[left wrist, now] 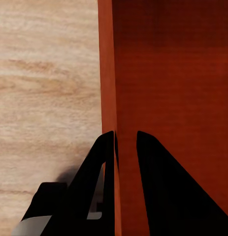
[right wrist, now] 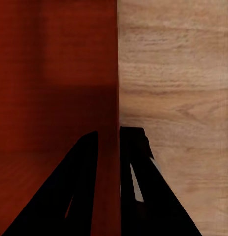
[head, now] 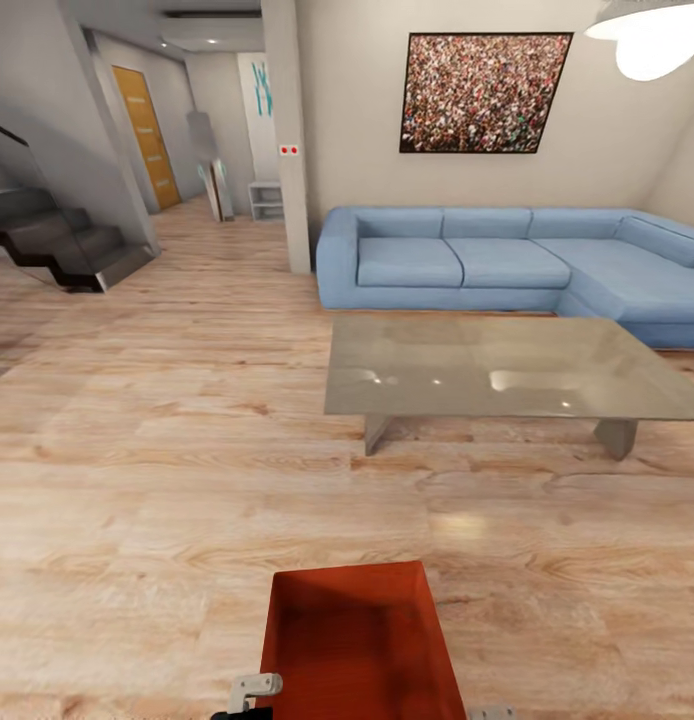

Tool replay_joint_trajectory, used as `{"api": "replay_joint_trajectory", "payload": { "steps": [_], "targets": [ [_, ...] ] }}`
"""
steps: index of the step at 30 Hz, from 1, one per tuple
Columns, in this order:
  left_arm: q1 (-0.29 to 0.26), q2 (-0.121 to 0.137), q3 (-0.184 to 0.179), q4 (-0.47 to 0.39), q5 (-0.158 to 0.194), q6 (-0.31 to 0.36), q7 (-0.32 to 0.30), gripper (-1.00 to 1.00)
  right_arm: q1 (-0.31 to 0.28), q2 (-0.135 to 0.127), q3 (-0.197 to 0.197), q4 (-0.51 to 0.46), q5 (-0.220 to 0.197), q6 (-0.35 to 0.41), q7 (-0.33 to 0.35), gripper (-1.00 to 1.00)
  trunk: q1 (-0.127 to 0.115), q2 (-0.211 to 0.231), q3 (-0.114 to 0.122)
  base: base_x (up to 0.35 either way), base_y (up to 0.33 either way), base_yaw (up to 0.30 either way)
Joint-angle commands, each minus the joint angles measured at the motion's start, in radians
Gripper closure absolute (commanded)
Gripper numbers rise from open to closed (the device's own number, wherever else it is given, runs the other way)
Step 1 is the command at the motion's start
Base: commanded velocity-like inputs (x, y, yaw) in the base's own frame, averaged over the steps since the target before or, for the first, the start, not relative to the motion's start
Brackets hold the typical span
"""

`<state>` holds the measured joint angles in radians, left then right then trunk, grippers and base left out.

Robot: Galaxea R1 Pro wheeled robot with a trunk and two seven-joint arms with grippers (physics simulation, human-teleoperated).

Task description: Move the two storage containers from the living room to the garage. In the garage, place one container on the floor and stack the other container on top of it (either order is fine).

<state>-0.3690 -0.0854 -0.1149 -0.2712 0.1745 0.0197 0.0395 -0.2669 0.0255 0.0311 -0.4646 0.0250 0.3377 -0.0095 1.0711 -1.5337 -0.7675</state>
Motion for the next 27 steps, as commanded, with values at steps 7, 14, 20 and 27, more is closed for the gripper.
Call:
{"api": "replay_joint_trajectory", "payload": {
  "steps": [7, 14, 20, 27],
  "targets": [
    [-0.001, 0.013, -0.011, -0.003, -0.004, -0.038, 0.014, 1.0, 0.001, -0.001, 0.018, 0.002, -0.016, 0.006, 0.0, 1.0, 0.0, 0.0, 0.005, 0.0, 0.0, 0.131],
    [-0.001, 0.013, -0.011, -0.003, -0.004, -0.038, 0.014, 1.0, 0.001, -0.001, 0.02, 0.002, -0.016, 0.006, 0.0, 1.0, 0.0, 0.0, 0.006, 0.0, 0.0, 0.083],
    [-0.002, 0.013, -0.011, -0.003, -0.004, -0.038, 0.014, 1.0, 0.001, -0.001, 0.019, 0.002, -0.016, 0.006, 0.0, 1.0, 0.0, 0.0, 0.006, 0.0, 0.0, 0.24],
    [-0.001, 0.013, -0.011, -0.003, -0.004, -0.038, 0.014, 1.0, 0.001, -0.001, 0.019, 0.002, -0.016, 0.006, 0.0, 1.0, 0.0, 0.0, 0.006, 0.0, 0.0, 0.274]
  ]
}}
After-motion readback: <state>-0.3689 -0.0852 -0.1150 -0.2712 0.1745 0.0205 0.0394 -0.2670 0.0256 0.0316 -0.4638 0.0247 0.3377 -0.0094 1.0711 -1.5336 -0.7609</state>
